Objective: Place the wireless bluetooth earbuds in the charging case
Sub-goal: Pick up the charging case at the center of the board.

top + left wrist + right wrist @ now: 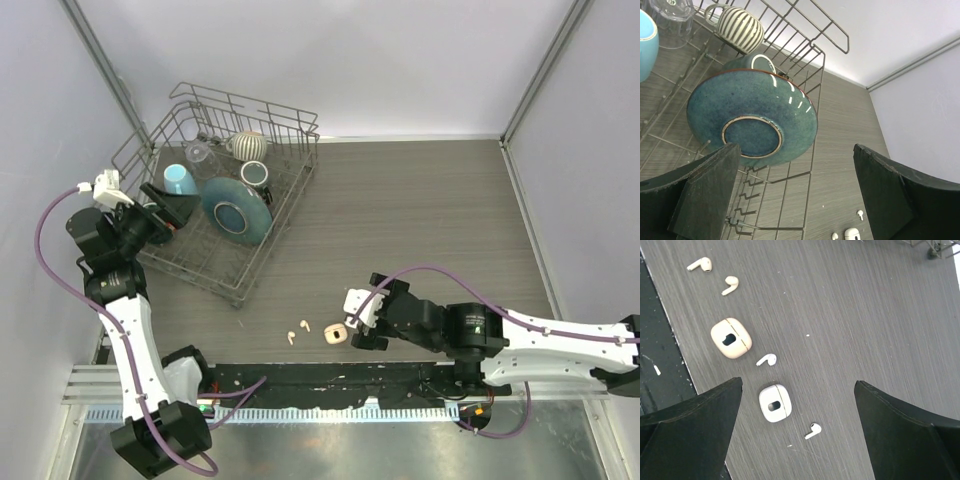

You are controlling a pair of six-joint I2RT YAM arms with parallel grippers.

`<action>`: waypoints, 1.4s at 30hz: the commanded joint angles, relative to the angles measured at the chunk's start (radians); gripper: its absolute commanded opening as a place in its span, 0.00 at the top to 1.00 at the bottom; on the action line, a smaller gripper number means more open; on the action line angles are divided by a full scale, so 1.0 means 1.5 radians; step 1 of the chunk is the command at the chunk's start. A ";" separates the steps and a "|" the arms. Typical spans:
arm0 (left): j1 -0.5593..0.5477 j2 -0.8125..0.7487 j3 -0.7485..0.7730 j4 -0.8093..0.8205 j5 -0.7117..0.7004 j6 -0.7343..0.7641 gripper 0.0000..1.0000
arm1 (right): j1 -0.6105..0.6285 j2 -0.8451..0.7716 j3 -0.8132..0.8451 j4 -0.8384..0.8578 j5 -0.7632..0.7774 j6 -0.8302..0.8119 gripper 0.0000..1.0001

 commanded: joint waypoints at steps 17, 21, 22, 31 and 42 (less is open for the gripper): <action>0.004 -0.015 -0.035 0.098 0.084 -0.019 0.00 | -0.124 0.219 0.063 0.040 -0.276 -0.119 0.04; 0.004 -0.009 -0.037 0.107 0.089 -0.020 0.00 | -0.124 0.238 0.100 0.019 -0.342 -0.101 0.02; 0.004 -0.008 -0.032 0.101 0.089 -0.018 0.00 | -0.124 0.239 0.108 0.032 -0.327 -0.083 0.02; 0.004 -0.007 -0.027 0.090 0.086 -0.008 0.00 | -0.124 0.114 0.015 0.110 -0.319 -0.198 0.02; 0.004 -0.006 -0.039 0.097 0.080 -0.006 0.00 | -0.125 0.164 0.022 0.062 -0.376 -0.227 0.06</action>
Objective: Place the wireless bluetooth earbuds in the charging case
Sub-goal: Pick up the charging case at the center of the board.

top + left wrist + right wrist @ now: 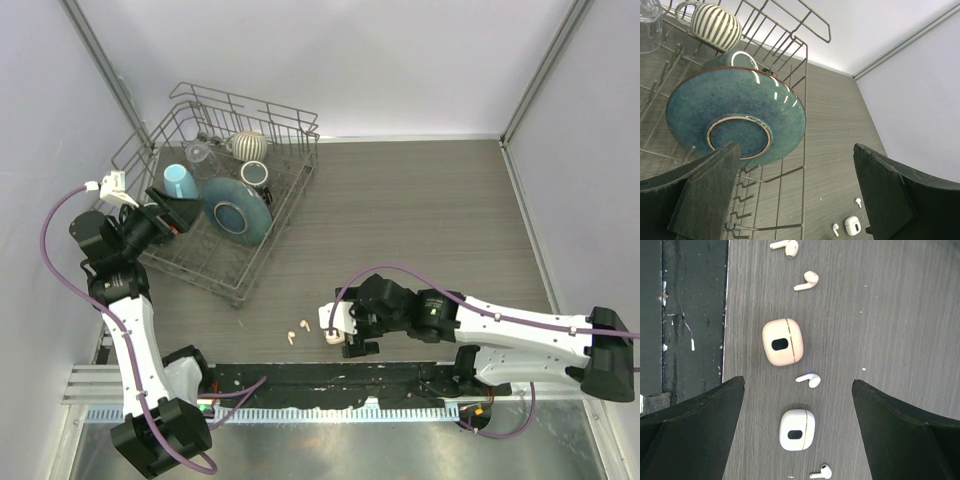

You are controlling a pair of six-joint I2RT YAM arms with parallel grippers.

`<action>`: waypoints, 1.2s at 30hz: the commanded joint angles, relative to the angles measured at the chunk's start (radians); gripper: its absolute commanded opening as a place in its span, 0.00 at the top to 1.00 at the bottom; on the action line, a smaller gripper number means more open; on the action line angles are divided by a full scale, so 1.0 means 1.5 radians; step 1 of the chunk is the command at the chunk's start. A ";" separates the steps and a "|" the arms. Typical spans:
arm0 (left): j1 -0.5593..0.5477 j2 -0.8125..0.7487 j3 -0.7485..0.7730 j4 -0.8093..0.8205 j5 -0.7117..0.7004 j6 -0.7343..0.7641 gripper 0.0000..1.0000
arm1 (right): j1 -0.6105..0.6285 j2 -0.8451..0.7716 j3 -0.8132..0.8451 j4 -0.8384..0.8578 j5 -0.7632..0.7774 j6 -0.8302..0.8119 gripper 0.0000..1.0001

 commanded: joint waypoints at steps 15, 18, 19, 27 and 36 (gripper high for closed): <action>0.003 -0.021 -0.016 -0.003 0.004 0.020 0.00 | -0.045 0.121 0.072 -0.020 -0.165 -0.072 0.14; 0.004 -0.023 -0.021 -0.001 0.005 0.022 0.00 | -0.047 0.165 0.083 -0.017 -0.163 -0.079 0.16; 0.004 -0.023 -0.023 0.000 0.004 0.022 0.00 | -0.048 0.173 0.083 -0.013 -0.161 -0.081 0.16; 0.004 -0.023 -0.025 -0.006 0.010 0.027 0.00 | -0.077 0.235 0.077 0.020 -0.189 -0.090 0.19; 0.004 -0.019 -0.035 0.015 0.014 0.013 0.00 | -0.096 0.298 0.081 0.072 -0.212 -0.086 0.20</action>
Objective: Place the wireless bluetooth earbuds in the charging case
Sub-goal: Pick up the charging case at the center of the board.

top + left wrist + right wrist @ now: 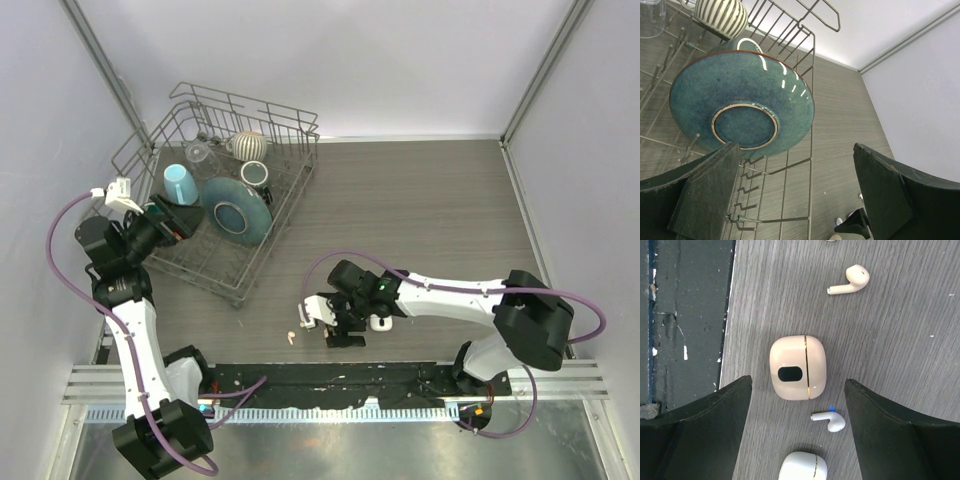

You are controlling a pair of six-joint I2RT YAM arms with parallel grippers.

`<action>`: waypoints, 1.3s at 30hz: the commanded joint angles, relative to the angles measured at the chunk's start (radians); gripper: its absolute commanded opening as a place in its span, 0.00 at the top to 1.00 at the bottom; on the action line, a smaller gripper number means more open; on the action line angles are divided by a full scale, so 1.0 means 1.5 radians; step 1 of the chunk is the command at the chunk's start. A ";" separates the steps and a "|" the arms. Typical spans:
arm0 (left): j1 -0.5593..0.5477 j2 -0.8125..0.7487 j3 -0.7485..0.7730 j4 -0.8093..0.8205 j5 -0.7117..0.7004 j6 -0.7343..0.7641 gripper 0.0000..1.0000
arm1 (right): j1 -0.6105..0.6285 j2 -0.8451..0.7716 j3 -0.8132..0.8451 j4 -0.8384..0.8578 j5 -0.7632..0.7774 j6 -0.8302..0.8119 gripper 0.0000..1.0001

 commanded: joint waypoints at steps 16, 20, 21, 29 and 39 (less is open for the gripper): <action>0.003 -0.005 -0.001 0.014 0.017 -0.001 0.00 | -0.013 0.087 0.023 0.064 -0.011 0.005 0.35; 0.003 -0.004 -0.001 0.013 0.016 -0.001 0.00 | -0.013 0.092 0.023 0.063 0.009 0.015 0.45; 0.003 -0.004 -0.001 0.013 0.016 -0.001 0.00 | -0.013 0.093 0.024 0.062 0.014 0.016 0.49; 0.004 -0.006 0.012 -0.019 -0.059 -0.014 0.00 | -0.013 0.078 0.032 0.106 0.052 0.063 0.96; 0.005 -0.011 0.010 0.028 -0.073 -0.078 0.00 | -0.012 -0.067 -0.014 0.241 0.139 0.124 0.99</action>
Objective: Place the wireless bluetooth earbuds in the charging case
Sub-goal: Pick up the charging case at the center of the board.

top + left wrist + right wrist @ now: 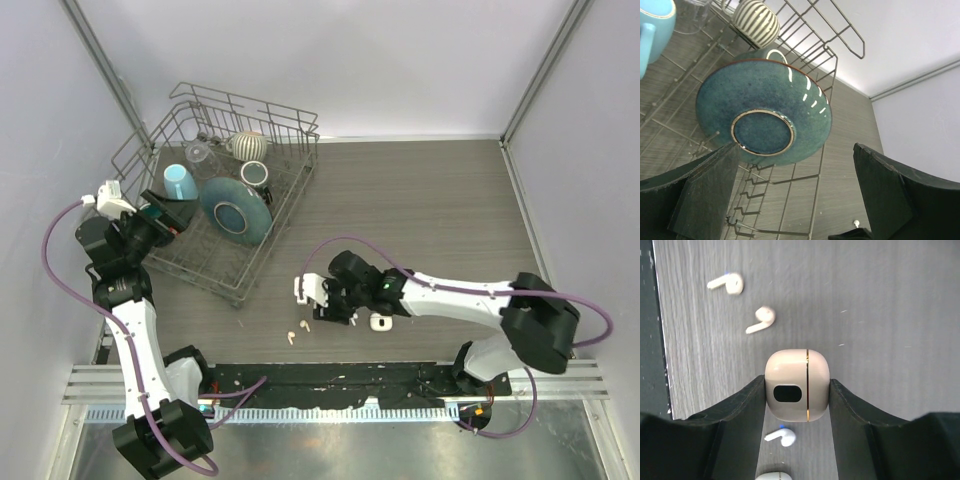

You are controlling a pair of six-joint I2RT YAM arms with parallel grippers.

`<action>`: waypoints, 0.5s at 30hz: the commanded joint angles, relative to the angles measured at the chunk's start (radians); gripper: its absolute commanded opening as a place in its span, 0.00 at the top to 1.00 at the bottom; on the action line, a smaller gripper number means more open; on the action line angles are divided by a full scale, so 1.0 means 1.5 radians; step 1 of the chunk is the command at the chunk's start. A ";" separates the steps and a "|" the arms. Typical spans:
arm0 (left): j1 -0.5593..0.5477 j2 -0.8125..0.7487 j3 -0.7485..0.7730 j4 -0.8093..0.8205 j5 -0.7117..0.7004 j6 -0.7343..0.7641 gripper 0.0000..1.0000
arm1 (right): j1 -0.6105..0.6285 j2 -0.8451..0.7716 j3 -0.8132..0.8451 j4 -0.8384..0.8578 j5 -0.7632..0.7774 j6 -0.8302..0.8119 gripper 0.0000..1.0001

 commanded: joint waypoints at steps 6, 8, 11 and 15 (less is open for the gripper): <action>0.004 0.004 -0.026 0.242 0.201 -0.145 0.00 | 0.002 -0.173 -0.021 0.160 0.155 0.041 0.99; 0.002 0.004 -0.017 0.244 0.214 -0.156 0.00 | 0.002 -0.193 -0.011 0.185 0.202 0.060 0.99; -0.020 -0.007 -0.004 0.245 0.210 -0.155 0.00 | 0.003 -0.211 -0.001 0.218 0.249 0.073 0.99; -0.082 -0.006 0.021 0.229 0.197 -0.128 0.00 | 0.006 -0.226 0.007 0.250 0.277 0.069 0.99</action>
